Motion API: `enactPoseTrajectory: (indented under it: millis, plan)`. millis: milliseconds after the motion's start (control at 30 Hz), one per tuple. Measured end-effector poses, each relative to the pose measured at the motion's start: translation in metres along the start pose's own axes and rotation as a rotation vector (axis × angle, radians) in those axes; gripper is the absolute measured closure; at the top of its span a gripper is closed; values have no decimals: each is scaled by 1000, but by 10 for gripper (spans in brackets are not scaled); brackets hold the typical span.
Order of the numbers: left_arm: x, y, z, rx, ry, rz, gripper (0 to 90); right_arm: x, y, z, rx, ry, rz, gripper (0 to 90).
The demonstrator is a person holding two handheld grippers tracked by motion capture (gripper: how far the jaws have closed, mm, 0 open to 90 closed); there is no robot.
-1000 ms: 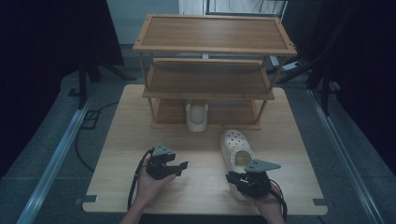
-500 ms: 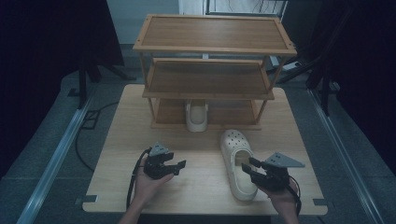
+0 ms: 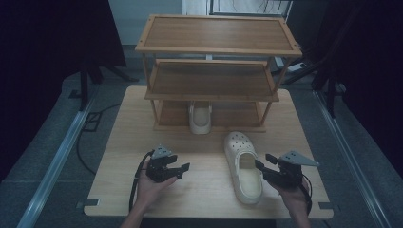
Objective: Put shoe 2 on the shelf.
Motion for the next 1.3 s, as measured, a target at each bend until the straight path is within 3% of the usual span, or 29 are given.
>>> enactPoseTrajectory:
  millis: [200, 500, 633, 700, 800, 933, 1133, 1300]
  plan:
    - [0, 2, -4, -11, -7, 0, 361, -6, 0, 4, 12, -27, 5, 465]
    - [0, 1, -3, -6, -5, 2, 366, -2, -4, 27, 69, -7, 18, 508]
    - [-1, 0, -1, -2, 1, 8, 367, 1, -11, 47, 141, -38, 1, 589]
    - [-1, 0, -1, -2, 4, 13, 369, 1, -16, 53, 174, -80, -1, 650]
    - [-1, 0, -1, 1, 4, 12, 370, -1, -17, 53, 173, -72, 32, 676]
    - [-2, 0, -2, -4, 1, 15, 370, 2, -16, 52, 182, -132, 10, 733]
    - [-4, 1, -3, -13, 28, 36, 370, 1, -15, 51, 178, -149, 28, 749]
    - [-5, 1, -4, -14, 22, 37, 369, -2, -14, 47, 154, -144, 38, 755]
Point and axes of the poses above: each handheld gripper's, and its own axes: z roughly forward along the jaws, y roughly out of its top, x roughly to its left, the point moved 2 cm from there along z, roughly forward along the jaws, and after that the axes turned 13 degrees about -z, right-handed, at the moved point
